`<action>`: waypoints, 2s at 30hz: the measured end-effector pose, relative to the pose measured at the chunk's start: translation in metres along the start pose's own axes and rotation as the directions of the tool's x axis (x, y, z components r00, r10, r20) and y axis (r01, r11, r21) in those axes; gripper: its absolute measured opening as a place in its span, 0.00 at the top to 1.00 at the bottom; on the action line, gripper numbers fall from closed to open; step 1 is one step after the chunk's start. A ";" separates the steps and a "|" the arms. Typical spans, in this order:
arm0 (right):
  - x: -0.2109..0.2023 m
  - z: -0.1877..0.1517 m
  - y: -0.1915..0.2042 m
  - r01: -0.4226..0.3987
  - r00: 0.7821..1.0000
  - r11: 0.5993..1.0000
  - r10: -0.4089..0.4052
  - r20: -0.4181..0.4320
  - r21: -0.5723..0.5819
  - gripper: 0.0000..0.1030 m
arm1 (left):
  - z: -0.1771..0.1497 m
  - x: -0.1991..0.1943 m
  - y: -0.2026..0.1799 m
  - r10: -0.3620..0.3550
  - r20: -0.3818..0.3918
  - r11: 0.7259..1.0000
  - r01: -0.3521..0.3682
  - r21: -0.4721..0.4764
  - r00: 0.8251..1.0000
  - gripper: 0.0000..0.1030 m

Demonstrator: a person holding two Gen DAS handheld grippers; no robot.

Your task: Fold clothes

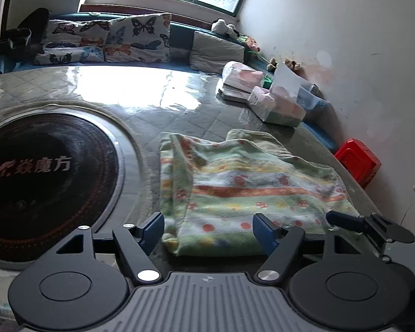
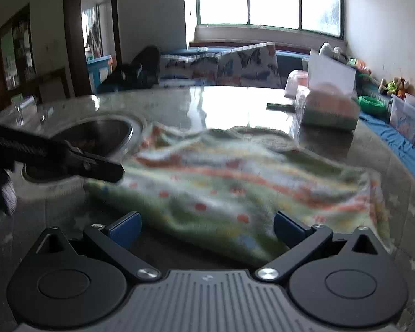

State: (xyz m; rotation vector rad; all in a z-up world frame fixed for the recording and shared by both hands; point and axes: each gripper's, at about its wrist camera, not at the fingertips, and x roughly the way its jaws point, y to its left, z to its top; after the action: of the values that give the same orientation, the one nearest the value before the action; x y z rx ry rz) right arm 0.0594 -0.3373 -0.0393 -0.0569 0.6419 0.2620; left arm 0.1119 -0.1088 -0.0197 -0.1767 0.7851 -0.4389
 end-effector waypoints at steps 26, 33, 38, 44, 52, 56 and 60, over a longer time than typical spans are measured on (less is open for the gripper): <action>-0.042 -0.029 -0.007 0.138 0.990 0.975 -0.132 -0.049 0.174 0.00 | -0.036 -0.029 -0.026 0.027 -0.047 0.997 -0.024 0.069 0.999 0.00; -0.048 -0.037 0.003 0.216 0.976 0.959 -0.207 -0.066 0.184 0.00 | -0.045 -0.033 -0.032 0.043 -0.048 0.996 -0.039 0.085 0.998 0.00; -0.055 -0.040 0.007 0.208 0.978 0.955 -0.198 -0.068 0.209 0.00 | -0.048 -0.040 -0.034 0.043 -0.035 0.996 -0.040 0.083 0.998 0.00; -0.061 -0.039 0.009 0.223 0.975 0.952 -0.214 -0.065 0.209 0.00 | -0.051 -0.047 -0.036 0.042 -0.024 0.996 -0.040 0.079 0.999 0.00; -0.066 -0.041 0.011 0.230 0.973 0.950 -0.221 -0.063 0.211 0.00 | -0.056 -0.051 -0.038 0.045 -0.026 0.996 -0.043 0.076 0.999 0.00; -0.067 -0.043 0.011 0.229 0.973 0.950 -0.220 -0.065 0.213 0.00 | -0.058 -0.052 -0.037 0.047 -0.027 0.997 -0.045 0.071 0.999 0.00; -0.069 -0.044 0.011 0.230 0.973 0.949 -0.222 -0.062 0.217 0.00 | -0.059 -0.053 -0.039 0.046 -0.027 0.996 -0.043 0.076 0.999 0.00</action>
State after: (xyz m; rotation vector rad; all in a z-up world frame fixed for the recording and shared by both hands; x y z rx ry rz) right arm -0.0223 -0.3485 -0.0333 0.0803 0.6920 -0.0336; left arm 0.0238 -0.1199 -0.0145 -0.0828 0.7980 -0.4288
